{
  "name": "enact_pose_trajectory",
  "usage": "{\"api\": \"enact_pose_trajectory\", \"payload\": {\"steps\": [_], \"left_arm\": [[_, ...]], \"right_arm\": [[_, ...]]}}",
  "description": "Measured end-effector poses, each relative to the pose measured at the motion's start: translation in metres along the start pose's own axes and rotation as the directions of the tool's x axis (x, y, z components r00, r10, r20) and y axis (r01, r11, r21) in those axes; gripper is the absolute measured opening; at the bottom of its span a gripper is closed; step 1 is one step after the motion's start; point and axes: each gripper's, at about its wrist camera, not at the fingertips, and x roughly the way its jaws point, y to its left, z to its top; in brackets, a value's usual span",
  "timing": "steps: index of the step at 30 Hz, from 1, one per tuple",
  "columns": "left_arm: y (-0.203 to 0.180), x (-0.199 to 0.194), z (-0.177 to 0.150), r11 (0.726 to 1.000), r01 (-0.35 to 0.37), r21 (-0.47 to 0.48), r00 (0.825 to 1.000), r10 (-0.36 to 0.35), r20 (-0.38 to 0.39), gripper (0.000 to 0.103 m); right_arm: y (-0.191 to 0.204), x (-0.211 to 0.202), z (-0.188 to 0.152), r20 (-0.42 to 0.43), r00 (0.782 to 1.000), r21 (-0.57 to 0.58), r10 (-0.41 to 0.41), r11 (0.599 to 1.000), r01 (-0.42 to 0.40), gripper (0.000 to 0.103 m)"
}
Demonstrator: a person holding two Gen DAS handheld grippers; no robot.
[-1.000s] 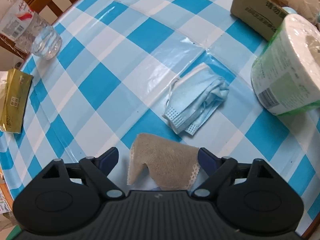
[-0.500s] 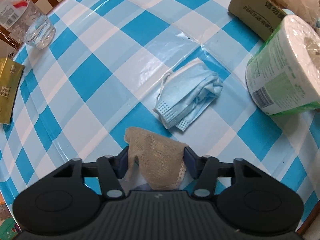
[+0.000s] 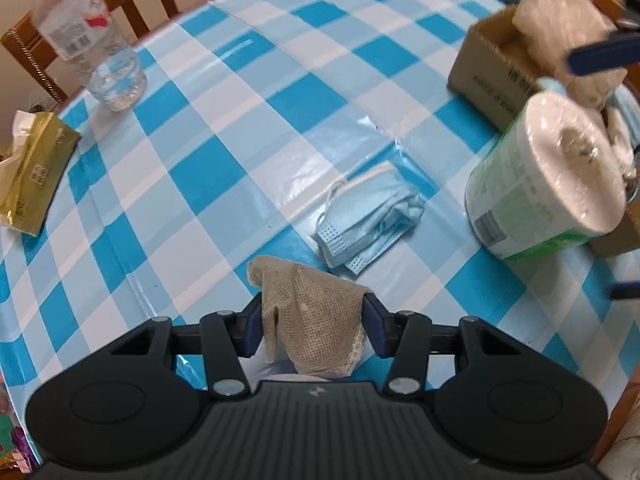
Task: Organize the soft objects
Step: 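Close the left tool on the brown paper pouch and lift it, then grasp the folded blue face mask with the right tool while the left tool holds the pouch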
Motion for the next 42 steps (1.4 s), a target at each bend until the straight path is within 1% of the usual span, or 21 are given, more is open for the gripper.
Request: {"api": "enact_pose_trajectory", "payload": {"steps": [4, 7, 11, 14, 15, 16, 17, 19, 22, 23, 24, 25, 26, 28, 30, 31, 33, 36, 38, 40, 42], "left_arm": [[0.004, -0.015, -0.005, 0.999, 0.006, -0.032, 0.999, -0.005, 0.046, 0.048], [0.007, -0.024, -0.010, 0.999, 0.009, -0.046, 0.997, -0.005, 0.076, 0.047], [0.010, -0.034, -0.017, 0.998, 0.003, -0.065, 0.995, 0.004, 0.103, 0.045], [0.013, -0.038, -0.021, 0.996, 0.005, -0.088, 0.993, 0.006, 0.121, 0.044], [0.015, -0.039, -0.022, 0.995, 0.010, -0.096, 0.992, 0.002, 0.126, 0.035], [0.017, -0.038, -0.023, 0.995, 0.012, -0.104, 0.992, 0.001, 0.129, 0.030], [0.018, -0.037, -0.024, 0.994, 0.013, -0.111, 0.992, 0.001, 0.129, 0.028], [0.021, -0.034, -0.025, 0.992, 0.013, -0.126, 0.992, 0.002, 0.122, 0.028], [0.027, -0.029, -0.027, 0.989, 0.021, -0.149, 0.994, -0.004, 0.114, 0.028], [0.028, -0.028, -0.028, 0.988, 0.020, -0.154, 0.994, -0.003, 0.111, 0.028], [0.029, -0.027, -0.029, 0.988, 0.024, -0.155, 0.994, -0.007, 0.110, 0.028], [0.029, -0.027, -0.030, 0.987, 0.027, -0.158, 0.994, -0.009, 0.112, 0.028], [0.030, -0.027, -0.030, 0.987, 0.029, -0.160, 0.993, -0.010, 0.115, 0.028], [0.032, -0.028, -0.030, 0.986, 0.027, -0.164, 0.993, -0.008, 0.119, 0.035], [0.033, -0.028, -0.028, 0.987, 0.018, -0.162, 0.992, 0.003, 0.127, 0.059], [0.033, -0.027, -0.027, 0.987, 0.021, -0.160, 0.992, -0.001, 0.126, 0.063], [0.032, -0.025, -0.025, 0.988, 0.024, -0.153, 0.992, -0.005, 0.125, 0.077], [0.031, -0.022, -0.019, 0.989, 0.016, -0.146, 0.992, 0.002, 0.125, 0.080], [0.031, -0.018, -0.014, 0.989, 0.035, -0.143, 0.992, -0.017, 0.122, 0.080], [0.032, -0.011, -0.008, 0.989, 0.053, -0.136, 0.994, -0.039, 0.104, 0.080], [0.032, -0.001, -0.001, 0.990, 0.048, -0.132, 0.996, -0.037, 0.082, 0.080]], "right_arm": [[-0.005, 0.026, 0.023, -0.044, 0.999, -0.135, 0.025, 0.990, -0.031, 0.099], [-0.006, 0.053, 0.037, -0.098, 0.994, -0.232, 0.047, 0.970, -0.069, 0.097], [-0.006, 0.097, 0.046, -0.200, 0.978, -0.330, 0.065, 0.935, -0.130, 0.089], [-0.008, 0.127, 0.048, -0.268, 0.960, -0.354, 0.078, 0.919, -0.173, 0.084], [-0.007, 0.136, 0.048, -0.290, 0.953, -0.359, 0.085, 0.914, -0.190, 0.083], [-0.006, 0.145, 0.047, -0.311, 0.946, -0.366, 0.095, 0.906, -0.212, 0.082], [-0.004, 0.150, 0.047, -0.325, 0.941, -0.370, 0.099, 0.902, -0.223, 0.080], [-0.002, 0.162, 0.046, -0.350, 0.932, -0.380, 0.099, 0.894, -0.237, 0.078], [-0.002, 0.173, 0.043, -0.374, 0.922, -0.373, 0.102, 0.893, -0.251, 0.070], [-0.003, 0.173, 0.043, -0.368, 0.923, -0.364, 0.116, 0.895, -0.258, 0.065], [-0.004, 0.172, 0.044, -0.369, 0.921, -0.356, 0.122, 0.897, -0.262, 0.063], [-0.004, 0.172, 0.044, -0.368, 0.921, -0.349, 0.129, 0.899, -0.266, 0.057], [-0.005, 0.171, 0.044, -0.372, 0.917, -0.340, 0.142, 0.899, -0.276, 0.048], [-0.004, 0.169, 0.043, -0.373, 0.916, -0.338, 0.151, 0.897, -0.285, 0.038], [-0.002, 0.167, 0.043, -0.366, 0.920, -0.348, 0.140, 0.896, -0.275, 0.031], [-0.002, 0.165, 0.043, -0.363, 0.921, -0.343, 0.139, 0.899, -0.271, 0.029], [-0.005, 0.163, 0.043, -0.356, 0.923, -0.322, 0.143, 0.909, -0.265, 0.029], [-0.012, 0.158, 0.044, -0.338, 0.930, -0.297, 0.145, 0.921, -0.251, 0.029], [-0.016, 0.154, 0.044, -0.328, 0.933, -0.280, 0.150, 0.927, -0.248, 0.029], [-0.020, 0.149, 0.043, -0.319, 0.936, -0.271, 0.151, 0.931, -0.243, 0.029], [-0.023, 0.146, 0.041, -0.311, 0.938, -0.262, 0.153, 0.935, -0.239, 0.029]]}}
